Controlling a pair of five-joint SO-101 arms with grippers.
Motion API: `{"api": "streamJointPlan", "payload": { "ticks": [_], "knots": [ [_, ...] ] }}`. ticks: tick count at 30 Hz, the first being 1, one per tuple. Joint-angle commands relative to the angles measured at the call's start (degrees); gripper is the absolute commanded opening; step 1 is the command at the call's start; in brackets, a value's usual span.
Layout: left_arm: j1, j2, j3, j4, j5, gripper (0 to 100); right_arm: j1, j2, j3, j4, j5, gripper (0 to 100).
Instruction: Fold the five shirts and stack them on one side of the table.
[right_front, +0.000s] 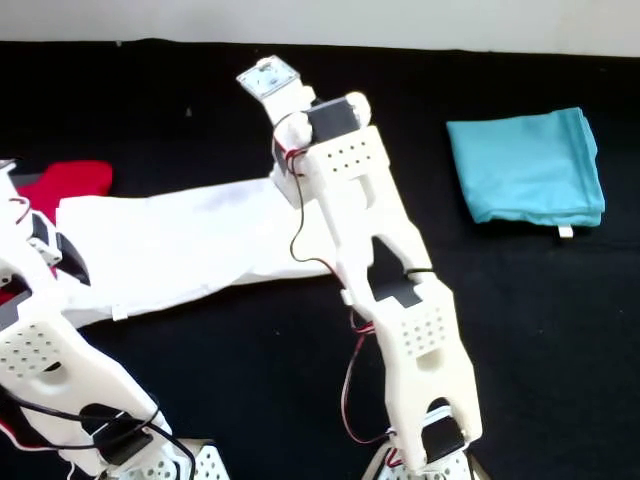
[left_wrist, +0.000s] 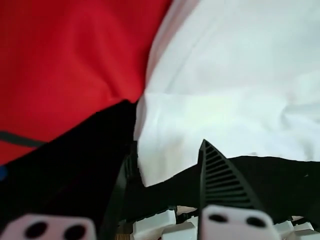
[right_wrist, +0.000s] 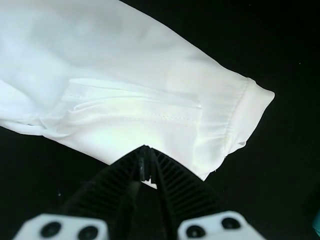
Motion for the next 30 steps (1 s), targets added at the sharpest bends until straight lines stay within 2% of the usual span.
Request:
{"api": "streamJointPlan", "payload": {
  "ticks": [1,7,15,17,19,25,30],
  "knots": [
    [-2.24,1.01,-0.22,-2.37,-0.35,21,-0.84,-3.38,-2.86,0.84,0.53,0.6],
    [-2.24,6.37,-0.57,-3.43,-0.26,21,-0.92,-3.38,-2.77,0.84,0.53,0.6],
    [1.63,10.07,-0.22,-4.04,-0.18,20,-0.84,-4.70,-2.59,0.92,0.53,0.6],
    [2.95,9.98,-0.31,-3.69,-0.09,13,-0.75,-7.60,-2.33,0.92,0.53,0.6],
    [4.26,9.98,-0.66,-2.90,1.14,1,-0.75,-11.56,-0.75,1.01,0.53,0.6],
    [8.13,9.80,-0.84,-1.14,2.29,1,1.19,-28.88,13.67,1.01,0.53,0.6],
    [12.09,4.79,-3.30,3.43,2.37,1,9.80,-45.14,35.03,0.66,0.44,0.6]
  ]
}}
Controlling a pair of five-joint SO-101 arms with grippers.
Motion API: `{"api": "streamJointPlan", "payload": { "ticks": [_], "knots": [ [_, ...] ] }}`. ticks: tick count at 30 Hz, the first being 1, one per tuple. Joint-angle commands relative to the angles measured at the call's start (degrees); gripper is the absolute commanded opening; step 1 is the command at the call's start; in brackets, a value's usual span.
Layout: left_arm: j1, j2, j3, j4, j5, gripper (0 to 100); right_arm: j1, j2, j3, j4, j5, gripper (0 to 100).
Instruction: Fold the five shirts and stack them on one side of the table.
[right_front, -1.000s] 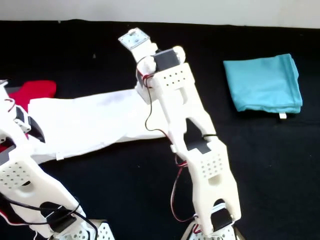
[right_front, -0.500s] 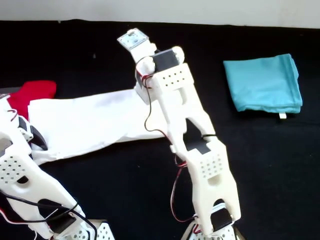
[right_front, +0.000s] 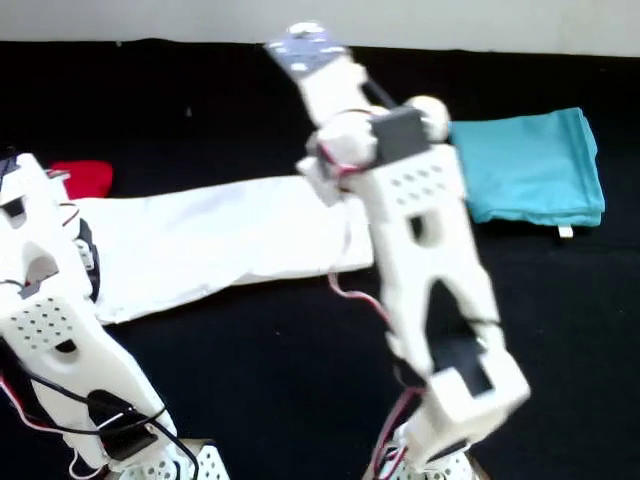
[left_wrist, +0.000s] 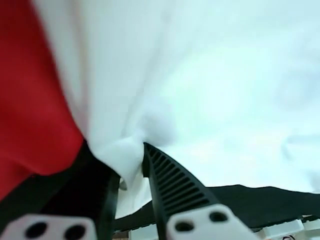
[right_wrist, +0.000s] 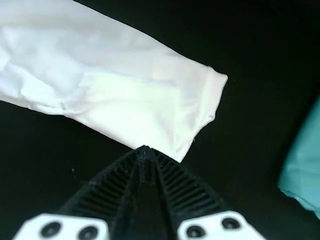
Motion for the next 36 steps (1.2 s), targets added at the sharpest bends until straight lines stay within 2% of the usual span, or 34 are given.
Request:
{"api": "streamJointPlan", "payload": {
  "ticks": [1,8,15,18,20,25,31,36],
  "knots": [
    [4.26,-6.73,-2.77,3.43,0.97,1,7.16,-12.97,16.66,0.31,0.44,0.6],
    [14.37,-23.25,-3.03,3.69,2.55,1,16.22,-31.78,52.09,-11.47,0.53,0.6],
    [29.23,-33.19,-2.95,3.87,2.73,1,23.34,-47.87,84.26,-25.10,0.62,0.6],
    [34.07,-33.71,-3.03,3.78,2.73,1,24.84,-51.74,93.93,-30.73,0.79,0.6],
    [37.14,-33.19,-3.03,3.69,2.73,1,26.07,-53.67,98.59,-32.40,3.43,0.6],
    [45.67,-30.20,-3.38,2.81,2.73,1,31.96,-56.48,107.21,-37.49,5.36,0.6],
    [55.78,-24.66,-3.38,-6.86,2.64,1,33.36,-59.56,116.62,-46.55,5.01,0.6],
    [60.62,-19.38,-3.47,-17.41,2.64,1,33.36,-63.87,126.55,-53.93,5.01,0.6]
  ]
}}
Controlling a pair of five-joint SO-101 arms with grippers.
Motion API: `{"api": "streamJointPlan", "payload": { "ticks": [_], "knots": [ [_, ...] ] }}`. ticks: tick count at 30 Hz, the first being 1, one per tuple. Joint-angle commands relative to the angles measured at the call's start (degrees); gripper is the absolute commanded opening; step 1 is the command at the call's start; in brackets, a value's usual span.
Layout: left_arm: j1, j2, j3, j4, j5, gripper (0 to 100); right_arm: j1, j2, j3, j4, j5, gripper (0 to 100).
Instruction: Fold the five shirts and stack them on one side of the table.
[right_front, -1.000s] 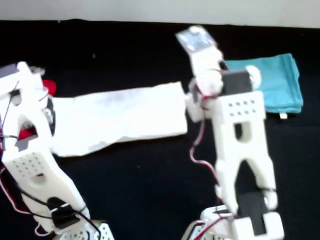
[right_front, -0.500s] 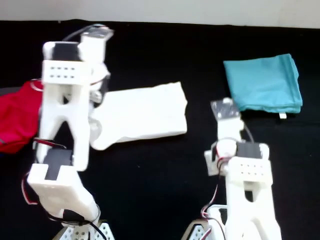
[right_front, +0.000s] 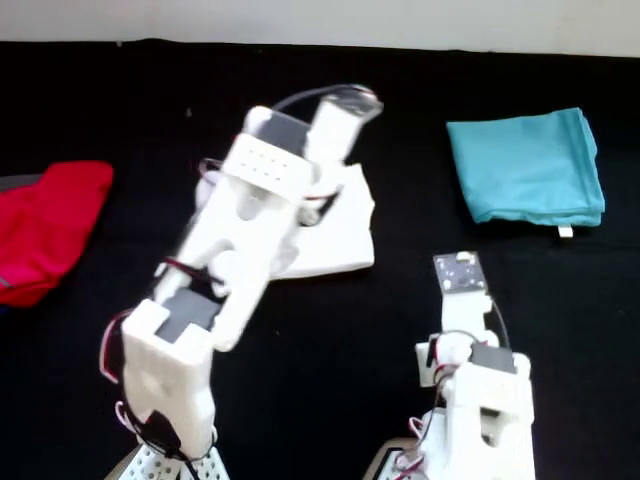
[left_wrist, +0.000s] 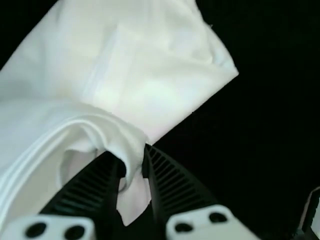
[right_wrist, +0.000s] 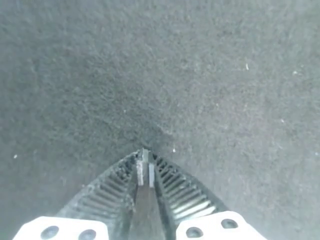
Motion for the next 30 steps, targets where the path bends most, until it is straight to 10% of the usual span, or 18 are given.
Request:
{"api": "streamJointPlan", "payload": {
  "ticks": [1,10,16,24,30],
  "knots": [
    [3.38,2.24,-2.15,-7.21,0.44,1,0.75,-3.12,6.73,-4.97,0.44,0.6],
    [4.79,8.48,-2.15,-18.73,0.35,2,0.84,-15.96,10.77,-1.80,0.44,0.6],
    [4.88,8.04,-3.12,-18.29,1.49,20,0.84,-22.81,12.79,0.75,0.44,0.6],
    [-1.01,4.09,-16.04,-3.78,8.44,21,0.84,-26.33,13.49,2.51,0.35,0.6],
    [-9.01,4.00,-19.30,2.73,8.35,1,0.84,-26.33,13.49,2.51,0.35,0.6]
  ]
}}
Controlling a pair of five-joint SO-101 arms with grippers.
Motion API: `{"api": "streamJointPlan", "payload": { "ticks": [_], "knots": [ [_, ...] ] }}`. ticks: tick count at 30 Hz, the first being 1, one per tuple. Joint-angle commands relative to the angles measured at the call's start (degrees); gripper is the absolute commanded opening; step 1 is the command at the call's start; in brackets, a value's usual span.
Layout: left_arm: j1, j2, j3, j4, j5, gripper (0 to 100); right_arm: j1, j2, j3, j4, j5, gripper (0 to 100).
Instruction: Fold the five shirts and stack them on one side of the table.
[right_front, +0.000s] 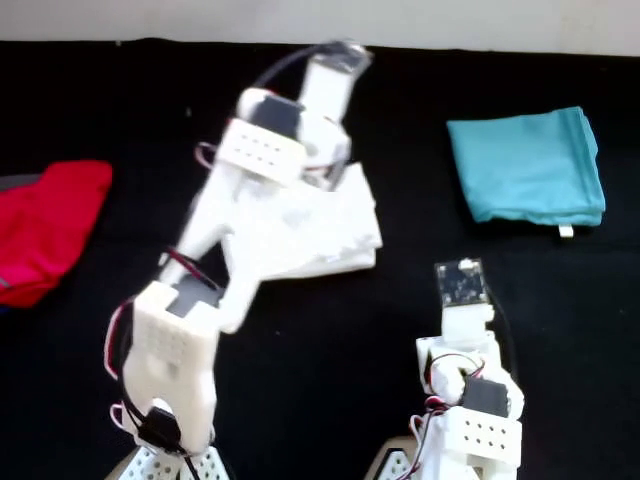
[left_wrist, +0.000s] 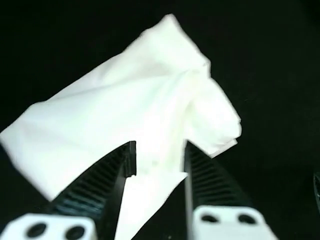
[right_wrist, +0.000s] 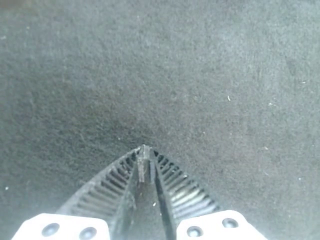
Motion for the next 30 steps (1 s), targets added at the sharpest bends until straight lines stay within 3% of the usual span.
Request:
{"api": "streamJointPlan", "payload": {
  "ticks": [1,7,15,21,27,30],
  "knots": [
    [-4.18,-3.30,-2.33,3.25,0.44,2,0.57,-0.57,3.91,0.40,0.26,0.6],
    [-6.55,1.36,-2.51,8.62,0.35,1,0.57,-0.57,3.91,0.40,0.26,0.6],
    [-0.75,10.68,-2.86,6.86,0.26,1,0.57,-0.57,3.91,0.40,0.26,0.6],
    [1.10,12.09,-6.20,-11.08,0.70,1,0.57,-0.57,3.91,0.40,0.26,0.6],
    [0.84,12.09,-4.79,-34.46,0.53,1,0.57,-0.57,3.91,0.40,0.26,0.6],
    [0.75,11.65,-4.97,-37.10,0.44,1,0.57,-0.57,3.91,0.40,0.26,0.6]
  ]
}}
